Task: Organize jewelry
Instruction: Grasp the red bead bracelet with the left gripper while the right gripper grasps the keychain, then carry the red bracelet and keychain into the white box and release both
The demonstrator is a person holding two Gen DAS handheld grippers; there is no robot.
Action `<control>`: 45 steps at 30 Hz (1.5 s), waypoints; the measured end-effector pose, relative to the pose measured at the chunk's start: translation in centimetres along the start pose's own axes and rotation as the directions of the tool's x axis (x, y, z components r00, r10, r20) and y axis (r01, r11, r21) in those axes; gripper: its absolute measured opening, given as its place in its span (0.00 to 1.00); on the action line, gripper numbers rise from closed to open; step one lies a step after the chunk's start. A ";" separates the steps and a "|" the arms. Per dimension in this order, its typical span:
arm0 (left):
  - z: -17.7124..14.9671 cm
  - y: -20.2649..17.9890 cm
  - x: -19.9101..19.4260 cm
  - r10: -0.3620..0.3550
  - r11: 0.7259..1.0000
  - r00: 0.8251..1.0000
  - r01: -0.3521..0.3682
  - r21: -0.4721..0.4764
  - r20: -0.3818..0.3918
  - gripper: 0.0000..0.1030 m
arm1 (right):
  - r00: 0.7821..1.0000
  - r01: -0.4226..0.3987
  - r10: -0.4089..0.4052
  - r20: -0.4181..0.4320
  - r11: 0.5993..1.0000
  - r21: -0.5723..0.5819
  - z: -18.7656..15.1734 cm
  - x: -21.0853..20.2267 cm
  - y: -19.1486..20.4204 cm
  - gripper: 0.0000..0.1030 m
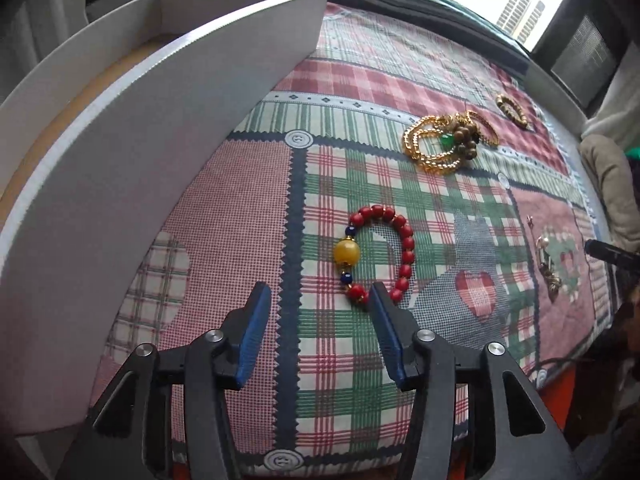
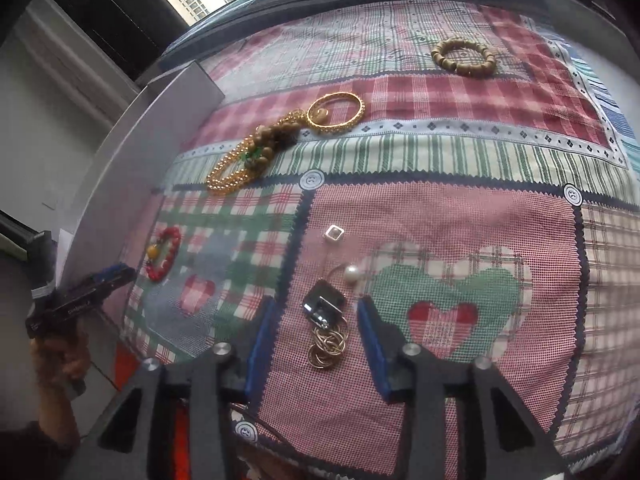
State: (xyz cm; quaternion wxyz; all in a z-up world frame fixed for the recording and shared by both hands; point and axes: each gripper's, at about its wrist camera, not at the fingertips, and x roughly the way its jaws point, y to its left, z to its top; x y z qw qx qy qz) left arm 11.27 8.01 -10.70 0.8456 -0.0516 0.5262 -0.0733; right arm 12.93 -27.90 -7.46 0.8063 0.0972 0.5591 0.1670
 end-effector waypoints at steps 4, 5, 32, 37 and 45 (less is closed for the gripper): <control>1.1 -1.7 1.7 0.054 0.997 0.998 -0.055 0.059 0.013 0.54 | 0.997 0.082 -0.081 0.006 0.997 -0.014 0.2 -0.1 0.0 0.41; 1.3 -2.0 2.3 0.087 0.994 0.996 -0.088 0.070 0.014 0.54 | 0.995 0.098 -0.098 -0.004 0.995 -0.027 0.0 0.3 0.0 0.41; 4.6 -1.9 -11.4 -0.069 0.998 0.981 0.069 0.010 0.183 0.15 | 0.989 0.035 0.010 0.146 0.953 -0.302 2.2 -4.8 10.3 0.11; 4.8 -0.4 -13.1 -0.081 0.996 0.978 0.087 -0.024 0.192 0.15 | 0.986 0.032 0.027 0.162 0.936 -0.352 4.2 -5.3 12.6 0.11; 6.4 3.1 -16.0 -0.086 0.991 0.979 0.102 -0.081 0.187 0.15 | 0.981 -0.015 0.101 0.165 0.889 -0.457 7.7 -6.6 18.1 0.00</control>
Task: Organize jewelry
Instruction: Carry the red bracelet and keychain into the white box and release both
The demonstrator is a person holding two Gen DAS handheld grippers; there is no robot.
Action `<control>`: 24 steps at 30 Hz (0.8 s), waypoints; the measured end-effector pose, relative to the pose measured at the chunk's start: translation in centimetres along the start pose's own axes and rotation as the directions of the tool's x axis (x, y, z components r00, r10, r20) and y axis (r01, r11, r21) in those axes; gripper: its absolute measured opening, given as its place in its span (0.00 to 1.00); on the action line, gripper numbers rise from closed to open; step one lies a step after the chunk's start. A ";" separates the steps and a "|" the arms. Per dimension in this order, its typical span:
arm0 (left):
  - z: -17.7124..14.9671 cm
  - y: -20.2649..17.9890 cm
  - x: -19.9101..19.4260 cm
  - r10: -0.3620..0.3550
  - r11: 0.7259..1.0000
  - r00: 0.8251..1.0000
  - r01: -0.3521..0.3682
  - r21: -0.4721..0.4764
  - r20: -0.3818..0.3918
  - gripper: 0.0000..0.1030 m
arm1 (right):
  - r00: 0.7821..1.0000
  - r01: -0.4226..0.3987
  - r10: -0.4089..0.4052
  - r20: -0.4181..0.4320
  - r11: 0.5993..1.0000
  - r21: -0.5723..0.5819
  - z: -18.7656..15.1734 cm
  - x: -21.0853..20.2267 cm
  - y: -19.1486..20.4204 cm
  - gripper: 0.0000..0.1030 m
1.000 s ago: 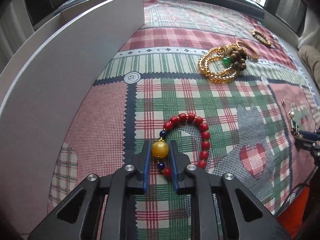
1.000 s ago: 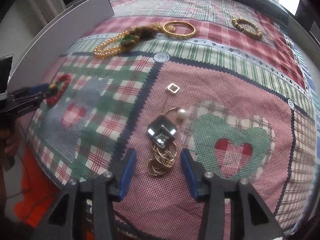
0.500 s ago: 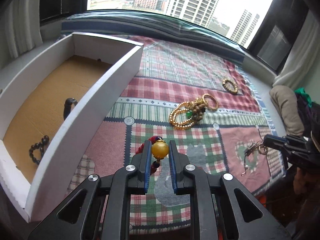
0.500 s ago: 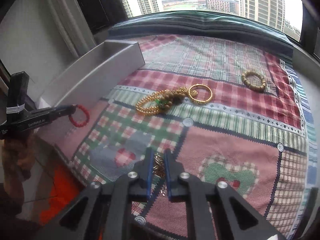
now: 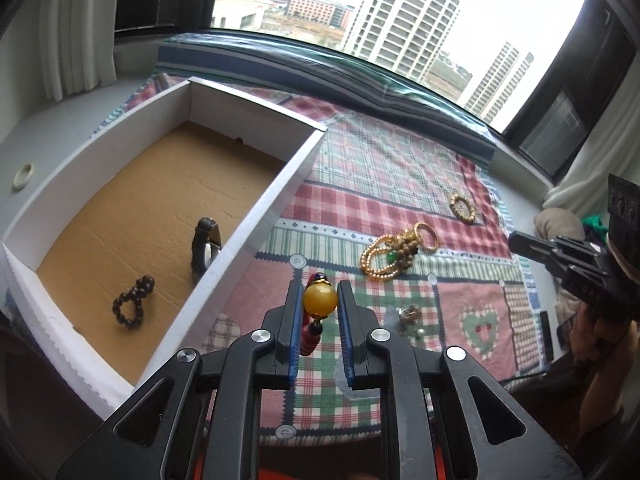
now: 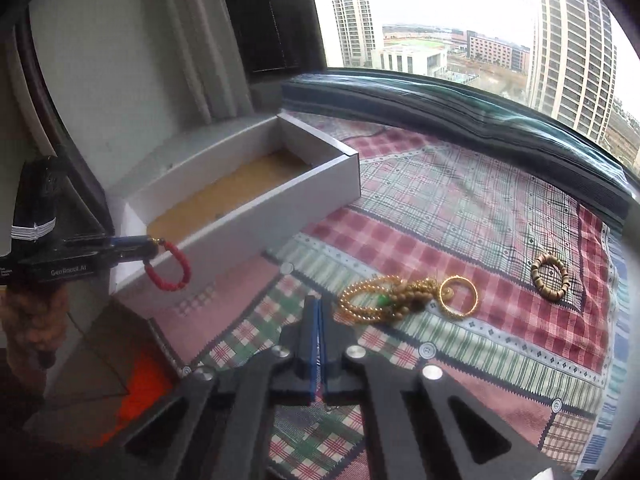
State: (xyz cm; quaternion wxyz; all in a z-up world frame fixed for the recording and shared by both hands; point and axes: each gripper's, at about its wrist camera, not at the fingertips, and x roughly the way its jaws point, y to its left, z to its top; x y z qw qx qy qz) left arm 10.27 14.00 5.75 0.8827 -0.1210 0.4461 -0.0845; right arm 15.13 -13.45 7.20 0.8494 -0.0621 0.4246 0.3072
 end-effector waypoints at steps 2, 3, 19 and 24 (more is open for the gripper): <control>0.7 1.0 -1.2 0.025 1.000 0.999 -0.025 -0.010 0.027 0.15 | 1.000 -0.020 0.020 0.018 0.999 -0.033 1.7 0.0 1.2 0.00; 1.0 1.5 -1.7 0.043 0.999 0.998 -0.042 -0.011 0.042 0.15 | 0.999 -0.033 0.034 0.024 0.998 -0.047 2.6 0.1 1.8 0.00; -4.1 0.3 0.0 0.000 1.000 1.000 0.000 0.003 -0.011 0.15 | 0.956 0.068 -0.091 -0.279 0.994 -0.091 -6.9 15.4 -0.8 0.56; -6.0 -0.3 3.2 0.035 0.999 0.998 -0.036 -0.003 -0.055 0.15 | 0.965 0.086 -0.106 -0.242 0.992 -0.094 -7.6 17.2 -1.2 0.56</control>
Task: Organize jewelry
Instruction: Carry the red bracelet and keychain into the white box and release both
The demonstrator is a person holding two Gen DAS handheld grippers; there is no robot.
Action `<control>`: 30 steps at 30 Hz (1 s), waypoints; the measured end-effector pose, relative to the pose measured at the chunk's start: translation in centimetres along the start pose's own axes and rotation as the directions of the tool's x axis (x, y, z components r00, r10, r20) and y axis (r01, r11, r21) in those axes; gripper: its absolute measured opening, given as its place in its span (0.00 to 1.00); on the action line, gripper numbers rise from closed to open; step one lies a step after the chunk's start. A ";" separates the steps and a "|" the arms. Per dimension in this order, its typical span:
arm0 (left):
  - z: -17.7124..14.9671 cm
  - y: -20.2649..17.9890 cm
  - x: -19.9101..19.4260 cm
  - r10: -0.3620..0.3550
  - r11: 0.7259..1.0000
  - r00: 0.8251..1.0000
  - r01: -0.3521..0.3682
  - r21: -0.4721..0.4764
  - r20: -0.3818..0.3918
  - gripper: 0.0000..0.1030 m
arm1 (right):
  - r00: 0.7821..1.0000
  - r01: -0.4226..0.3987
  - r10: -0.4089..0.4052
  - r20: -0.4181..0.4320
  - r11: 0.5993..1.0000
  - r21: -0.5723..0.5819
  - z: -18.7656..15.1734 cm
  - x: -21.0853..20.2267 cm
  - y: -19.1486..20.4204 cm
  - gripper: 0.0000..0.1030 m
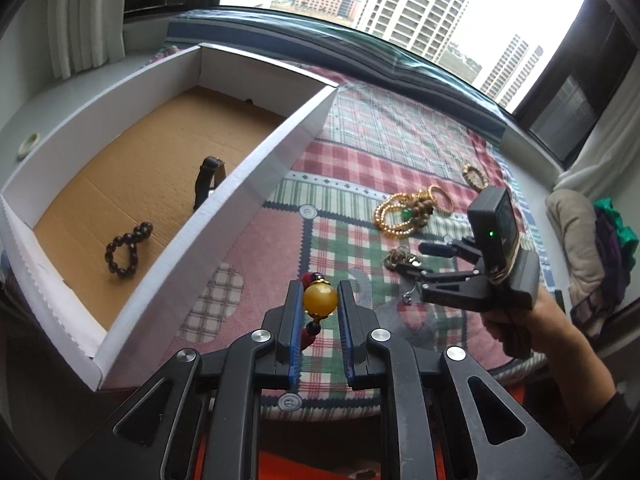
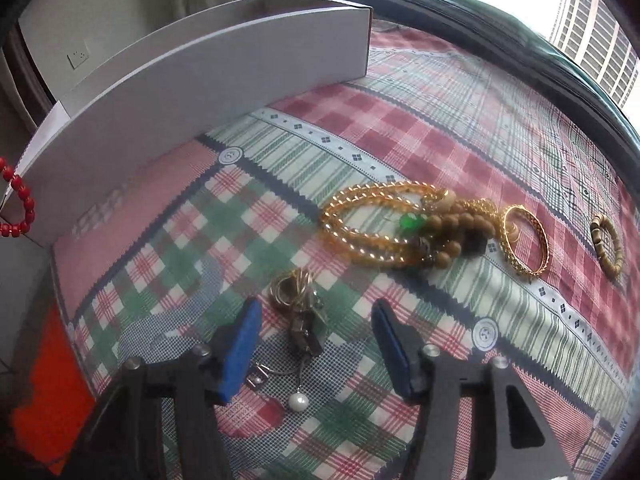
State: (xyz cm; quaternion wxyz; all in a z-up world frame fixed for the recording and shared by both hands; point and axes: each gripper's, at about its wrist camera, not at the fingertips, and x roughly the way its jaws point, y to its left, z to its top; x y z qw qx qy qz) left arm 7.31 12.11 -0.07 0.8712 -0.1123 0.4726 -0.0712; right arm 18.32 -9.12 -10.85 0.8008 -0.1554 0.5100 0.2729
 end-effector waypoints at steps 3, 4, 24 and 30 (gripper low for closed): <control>-0.6 -0.2 1.6 0.014 1.000 1.000 -0.014 -0.007 -0.020 0.15 | 0.998 -0.020 0.020 -0.063 1.000 -0.003 0.2 1.6 0.0 0.16; -0.8 -0.3 2.0 0.009 1.000 1.000 -0.009 -0.011 -0.028 0.15 | 0.998 -0.025 0.026 -0.064 1.000 0.014 0.2 1.6 -0.2 0.16; 8.9 11.7 -7.4 0.137 0.977 0.984 -0.116 -0.177 0.115 0.15 | 0.904 -0.342 0.370 0.214 0.927 -0.154 17.3 -14.2 12.3 0.16; 10.4 20.3 -3.6 0.224 0.932 0.974 -0.206 -0.298 0.029 0.15 | 0.923 -0.350 0.367 0.114 0.926 -0.145 24.2 -7.6 19.2 0.16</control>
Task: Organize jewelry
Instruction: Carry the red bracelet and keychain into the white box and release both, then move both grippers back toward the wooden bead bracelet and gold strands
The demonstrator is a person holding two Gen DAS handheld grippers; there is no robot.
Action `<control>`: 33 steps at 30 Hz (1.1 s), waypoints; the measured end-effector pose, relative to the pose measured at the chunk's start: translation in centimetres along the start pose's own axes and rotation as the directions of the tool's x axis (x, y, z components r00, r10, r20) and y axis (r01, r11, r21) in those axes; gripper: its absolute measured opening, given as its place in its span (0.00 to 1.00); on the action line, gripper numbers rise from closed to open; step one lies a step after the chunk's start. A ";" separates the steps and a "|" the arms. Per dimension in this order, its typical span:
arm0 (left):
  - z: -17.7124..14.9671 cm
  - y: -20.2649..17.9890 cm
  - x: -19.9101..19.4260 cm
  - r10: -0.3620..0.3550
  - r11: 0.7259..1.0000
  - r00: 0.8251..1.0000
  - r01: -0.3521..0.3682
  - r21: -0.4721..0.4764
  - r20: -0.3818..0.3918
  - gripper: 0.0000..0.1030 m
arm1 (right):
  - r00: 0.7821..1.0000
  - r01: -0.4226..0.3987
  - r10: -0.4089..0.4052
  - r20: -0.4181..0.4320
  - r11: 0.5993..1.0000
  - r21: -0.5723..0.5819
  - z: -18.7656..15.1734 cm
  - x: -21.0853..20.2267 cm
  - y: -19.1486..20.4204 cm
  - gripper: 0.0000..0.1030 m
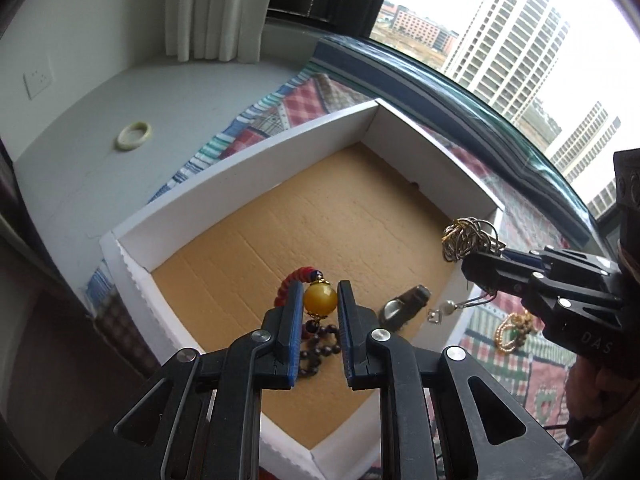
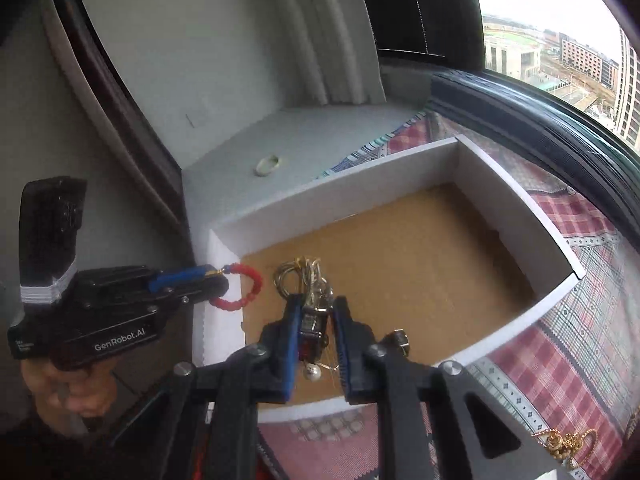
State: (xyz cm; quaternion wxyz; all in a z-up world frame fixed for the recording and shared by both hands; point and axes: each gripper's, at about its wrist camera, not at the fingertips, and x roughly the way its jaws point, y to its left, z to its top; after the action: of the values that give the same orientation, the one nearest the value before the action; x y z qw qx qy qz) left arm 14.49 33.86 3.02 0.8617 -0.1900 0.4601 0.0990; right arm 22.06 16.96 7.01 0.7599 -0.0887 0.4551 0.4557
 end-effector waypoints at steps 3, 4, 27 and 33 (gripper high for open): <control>0.8 2.8 3.3 0.021 0.998 0.999 -0.023 -0.051 -0.048 0.15 | 0.996 0.033 -0.032 -0.081 0.999 0.015 1.7 5.6 0.8 0.16; 0.8 3.5 4.2 0.028 0.998 0.998 -0.032 -0.061 -0.061 0.15 | 0.993 0.048 -0.046 -0.105 0.999 0.011 2.1 7.2 1.1 0.16; -6.4 -6.5 -3.2 -0.014 0.987 0.979 -0.019 0.158 0.203 0.89 | 0.938 0.290 -0.280 0.202 0.957 -0.024 -3.7 -4.4 2.1 0.71; -12.6 -14.6 -3.5 -0.154 0.943 0.977 0.099 0.317 0.151 0.91 | 0.881 0.391 -0.398 0.254 0.917 0.078 -12.2 -13.8 -2.4 0.71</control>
State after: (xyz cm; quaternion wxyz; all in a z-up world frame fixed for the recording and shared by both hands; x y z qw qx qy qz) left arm 8.07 15.31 3.05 0.9221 -0.0732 0.3798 -0.0134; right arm 14.11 0.45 10.07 0.8916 -0.1085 0.3272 0.2937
